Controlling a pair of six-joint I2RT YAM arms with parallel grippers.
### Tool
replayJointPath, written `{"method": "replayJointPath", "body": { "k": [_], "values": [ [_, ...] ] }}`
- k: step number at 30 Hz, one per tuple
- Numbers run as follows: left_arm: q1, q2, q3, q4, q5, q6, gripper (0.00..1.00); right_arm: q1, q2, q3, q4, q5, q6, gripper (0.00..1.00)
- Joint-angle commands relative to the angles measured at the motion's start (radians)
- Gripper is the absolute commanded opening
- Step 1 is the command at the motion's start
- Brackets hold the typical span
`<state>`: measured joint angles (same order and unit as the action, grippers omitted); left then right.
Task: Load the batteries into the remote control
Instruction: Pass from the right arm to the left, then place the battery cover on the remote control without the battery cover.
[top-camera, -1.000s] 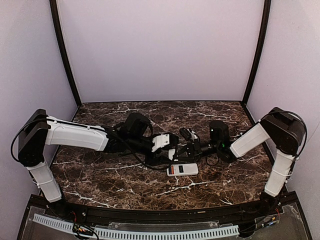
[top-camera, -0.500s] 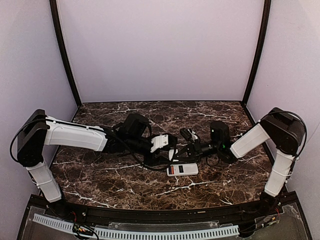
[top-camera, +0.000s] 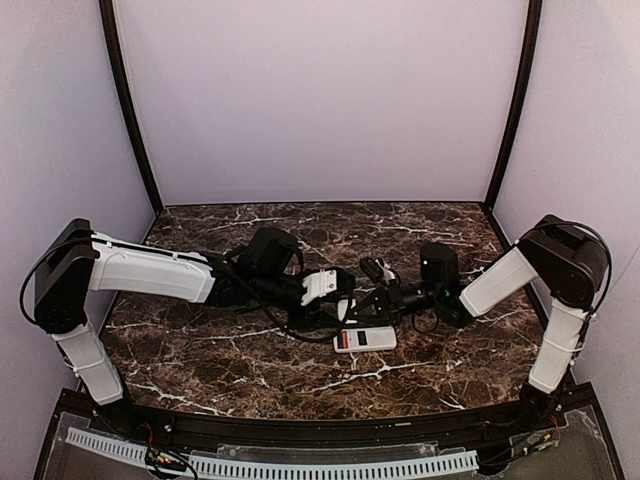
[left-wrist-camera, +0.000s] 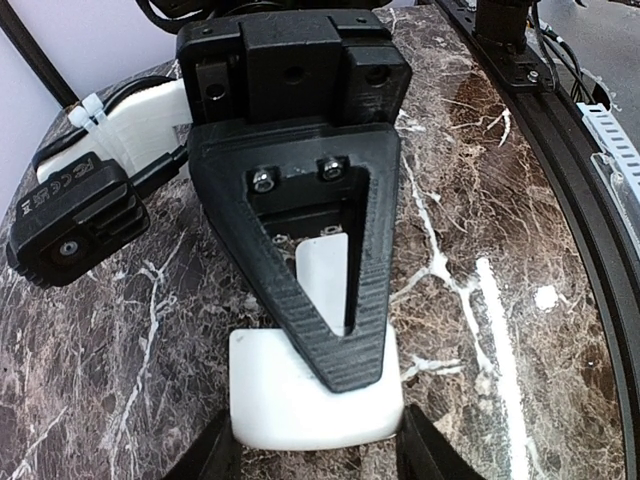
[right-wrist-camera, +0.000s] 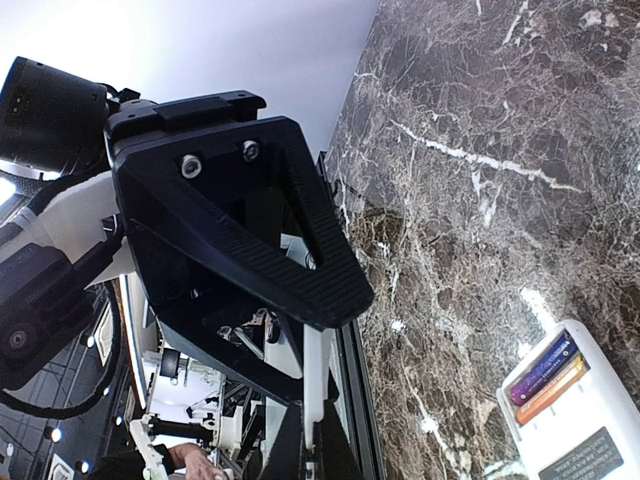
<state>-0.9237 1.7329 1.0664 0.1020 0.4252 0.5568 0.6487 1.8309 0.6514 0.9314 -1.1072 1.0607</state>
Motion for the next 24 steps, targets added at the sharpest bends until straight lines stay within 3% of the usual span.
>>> {"method": "replayJointPath", "body": {
  "k": [1,5,9,13,17,24],
  "values": [
    [-0.002,-0.033,0.008,-0.020,-0.001,0.008,0.34,-0.005,0.013,0.003,0.016,-0.018,0.007,0.03],
    [-0.002,-0.024,0.000,-0.026,-0.004,-0.003,0.30,-0.014,0.012,0.001,0.004,-0.021,-0.001,0.33],
    [0.003,-0.017,-0.020,-0.027,0.009,-0.024,0.30,-0.045,-0.015,-0.014,-0.064,-0.009,-0.049,0.45],
    [0.010,0.007,-0.030,-0.035,0.017,-0.048,0.29,-0.070,-0.051,-0.014,-0.197,0.018,-0.144,0.45],
    [0.011,0.044,-0.025,-0.055,0.016,-0.052,0.30,-0.079,-0.081,0.009,-0.340,0.061,-0.246,0.39],
    [0.011,0.088,-0.016,-0.081,0.011,-0.060,0.30,-0.074,-0.083,0.024,-0.365,0.063,-0.266,0.25]
  ]
}}
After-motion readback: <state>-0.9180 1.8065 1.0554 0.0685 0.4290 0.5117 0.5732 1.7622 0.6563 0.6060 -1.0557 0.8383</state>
